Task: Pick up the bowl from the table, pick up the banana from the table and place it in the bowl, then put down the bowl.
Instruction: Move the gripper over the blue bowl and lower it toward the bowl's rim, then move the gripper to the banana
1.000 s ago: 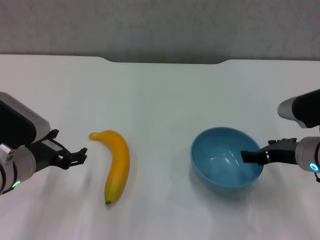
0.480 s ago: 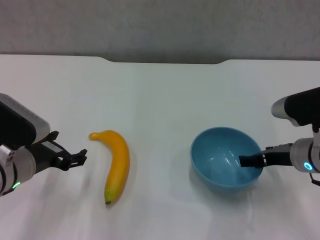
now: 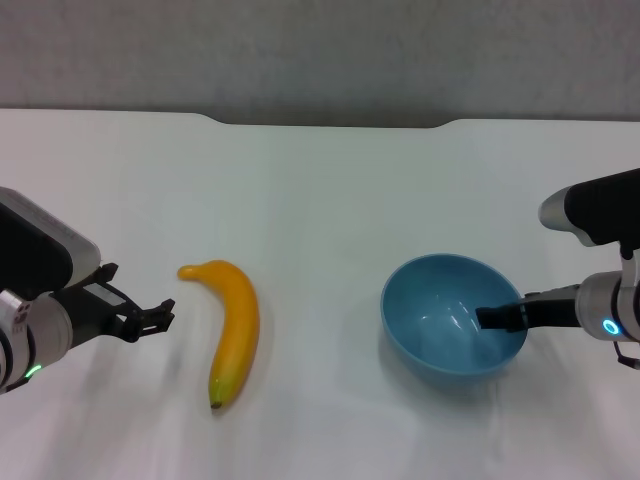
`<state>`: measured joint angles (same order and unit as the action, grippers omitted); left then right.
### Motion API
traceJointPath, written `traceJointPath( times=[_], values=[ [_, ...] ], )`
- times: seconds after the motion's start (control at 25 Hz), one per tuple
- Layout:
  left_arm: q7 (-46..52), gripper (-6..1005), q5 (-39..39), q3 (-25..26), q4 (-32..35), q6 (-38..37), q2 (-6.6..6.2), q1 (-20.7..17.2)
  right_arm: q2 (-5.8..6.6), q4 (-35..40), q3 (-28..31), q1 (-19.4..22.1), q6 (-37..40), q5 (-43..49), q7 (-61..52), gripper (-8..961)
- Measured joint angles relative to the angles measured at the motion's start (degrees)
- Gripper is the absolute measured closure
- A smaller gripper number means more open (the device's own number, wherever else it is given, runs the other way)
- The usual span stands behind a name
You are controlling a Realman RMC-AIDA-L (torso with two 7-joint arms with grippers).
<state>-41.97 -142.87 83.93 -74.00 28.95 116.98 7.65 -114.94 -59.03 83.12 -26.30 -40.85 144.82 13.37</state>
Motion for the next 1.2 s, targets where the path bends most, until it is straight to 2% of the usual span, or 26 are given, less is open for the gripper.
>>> traceJointPath(
  times=[0.12,0.52,0.84,1.08,1.2],
  values=[
    [0.1,92,0.0,0.0,0.0,-0.1,0.00,0.0,0.04,0.4,0.0,-0.1,0.0,0.1,-0.1,94],
    [0.1,92,-0.1,0.0,0.0,-0.1,0.00,-0.1,0.15,0.8,0.1,0.1,0.3,1.3,0.5,540],
    [0.1,92,-0.1,0.0,0.2,-0.2,0.00,-0.4,-0.01,0.8,1.4,0.7,1.2,1.4,0.2,792],
    [0.1,92,0.0,0.0,0.6,-0.2,0.00,-0.3,-0.06,0.8,1.5,1.0,2.1,1.2,0.3,893],
    [0.1,92,0.1,0.0,0.6,-0.3,0.01,-0.3,-0.10,0.7,1.5,1.0,2.2,1.1,0.4,894]
  ],
)
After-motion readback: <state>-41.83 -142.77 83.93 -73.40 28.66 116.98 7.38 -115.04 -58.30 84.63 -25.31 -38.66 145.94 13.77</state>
